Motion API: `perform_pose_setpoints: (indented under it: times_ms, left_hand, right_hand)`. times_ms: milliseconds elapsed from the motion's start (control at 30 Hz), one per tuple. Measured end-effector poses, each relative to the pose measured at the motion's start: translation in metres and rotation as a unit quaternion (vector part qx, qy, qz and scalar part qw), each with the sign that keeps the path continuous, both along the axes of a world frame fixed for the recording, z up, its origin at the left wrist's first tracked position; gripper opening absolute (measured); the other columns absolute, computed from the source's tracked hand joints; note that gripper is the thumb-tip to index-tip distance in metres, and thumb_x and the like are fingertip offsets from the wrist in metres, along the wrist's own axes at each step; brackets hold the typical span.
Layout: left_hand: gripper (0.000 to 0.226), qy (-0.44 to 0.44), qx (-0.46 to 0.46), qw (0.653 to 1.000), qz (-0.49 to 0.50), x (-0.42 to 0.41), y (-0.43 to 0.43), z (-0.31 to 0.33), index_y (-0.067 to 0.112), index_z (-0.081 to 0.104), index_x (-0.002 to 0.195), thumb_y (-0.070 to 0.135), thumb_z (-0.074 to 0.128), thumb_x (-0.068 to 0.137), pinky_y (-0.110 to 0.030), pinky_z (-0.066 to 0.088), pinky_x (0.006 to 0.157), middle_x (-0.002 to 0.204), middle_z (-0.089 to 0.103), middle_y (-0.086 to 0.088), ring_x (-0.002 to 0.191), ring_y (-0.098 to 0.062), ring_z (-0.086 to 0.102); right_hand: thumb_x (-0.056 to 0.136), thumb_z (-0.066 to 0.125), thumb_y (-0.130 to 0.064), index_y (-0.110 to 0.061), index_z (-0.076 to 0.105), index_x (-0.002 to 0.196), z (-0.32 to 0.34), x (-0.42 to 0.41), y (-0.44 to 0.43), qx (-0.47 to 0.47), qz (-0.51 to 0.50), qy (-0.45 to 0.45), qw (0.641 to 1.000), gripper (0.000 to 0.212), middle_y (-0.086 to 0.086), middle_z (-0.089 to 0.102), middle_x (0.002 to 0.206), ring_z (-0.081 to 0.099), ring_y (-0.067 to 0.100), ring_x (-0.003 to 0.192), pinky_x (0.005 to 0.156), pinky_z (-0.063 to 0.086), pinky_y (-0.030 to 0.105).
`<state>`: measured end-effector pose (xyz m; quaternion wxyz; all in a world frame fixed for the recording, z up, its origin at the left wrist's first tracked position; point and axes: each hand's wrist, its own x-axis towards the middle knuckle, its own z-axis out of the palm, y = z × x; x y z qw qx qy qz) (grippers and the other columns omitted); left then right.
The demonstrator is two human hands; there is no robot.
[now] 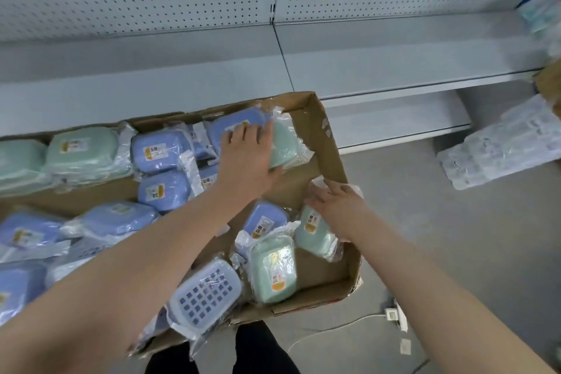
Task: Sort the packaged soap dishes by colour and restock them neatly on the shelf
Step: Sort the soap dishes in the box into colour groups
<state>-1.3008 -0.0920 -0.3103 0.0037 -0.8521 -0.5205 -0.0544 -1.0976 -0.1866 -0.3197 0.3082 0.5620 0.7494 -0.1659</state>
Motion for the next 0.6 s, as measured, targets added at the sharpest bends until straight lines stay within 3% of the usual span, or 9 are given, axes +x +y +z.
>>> perform_pose_setpoints:
  times_ms: [100,267,367,500,600]
  left_hand:
    - [0.089,-0.034,0.024,0.999,0.031,-0.030,0.005,0.017,0.011,0.040,0.141,0.059,0.060,0.069,-0.046,0.042,0.088,0.120,0.057,-0.014,0.107,-0.035,0.052]
    - [0.086,-0.028,0.007,0.998,0.063,-0.103,-0.005,0.026,0.009,0.046,0.137,0.050,0.069,0.066,-0.044,0.046,0.083,0.119,0.059,-0.013,0.105,-0.036,0.054]
    - [0.089,-0.023,-0.029,0.996,0.080,-0.153,-0.018,0.028,0.010,0.046,0.138,0.047,0.076,0.063,-0.046,0.046,0.085,0.125,0.058,-0.013,0.108,-0.037,0.054]
    - [0.090,-0.011,-0.068,0.992,0.101,-0.219,-0.033,0.034,0.009,0.045,0.138,0.046,0.078,0.062,-0.046,0.048,0.083,0.121,0.059,-0.015,0.103,-0.039,0.055]
    - [0.089,-0.008,-0.084,0.990,0.117,-0.268,-0.038,0.035,0.009,0.043,0.139,0.040,0.079,0.063,-0.046,0.048,0.086,0.123,0.058,-0.015,0.106,-0.038,0.055]
  right_hand:
    - [0.098,0.049,-0.025,-0.034,0.027,0.151,-0.005,-0.008,-0.002,0.001,0.008,-0.024,1.000,0.058,-0.002,0.019,0.160,0.020,0.027,0.146,0.118,0.020,0.040]
    - [0.080,0.068,-0.017,-0.017,0.034,0.142,0.016,-0.025,0.009,0.067,0.023,-0.080,0.994,0.071,0.009,0.032,0.144,0.034,0.029,0.132,0.107,0.036,0.039]
    - [0.077,0.075,-0.033,-0.014,0.036,0.139,0.040,-0.045,0.028,0.115,0.006,-0.105,0.988,0.076,0.007,0.036,0.139,0.036,0.026,0.131,0.103,0.038,0.036]
    - [0.059,0.083,-0.057,-0.018,0.038,0.138,0.071,-0.084,0.054,0.175,-0.035,-0.126,0.976,0.100,0.006,0.041,0.132,0.040,0.027,0.126,0.098,0.041,0.036]
    - [0.054,0.078,-0.071,-0.018,0.041,0.136,0.084,-0.127,0.071,0.224,-0.062,-0.071,0.970,0.105,0.010,0.044,0.129,0.040,0.031,0.122,0.099,0.040,0.040]
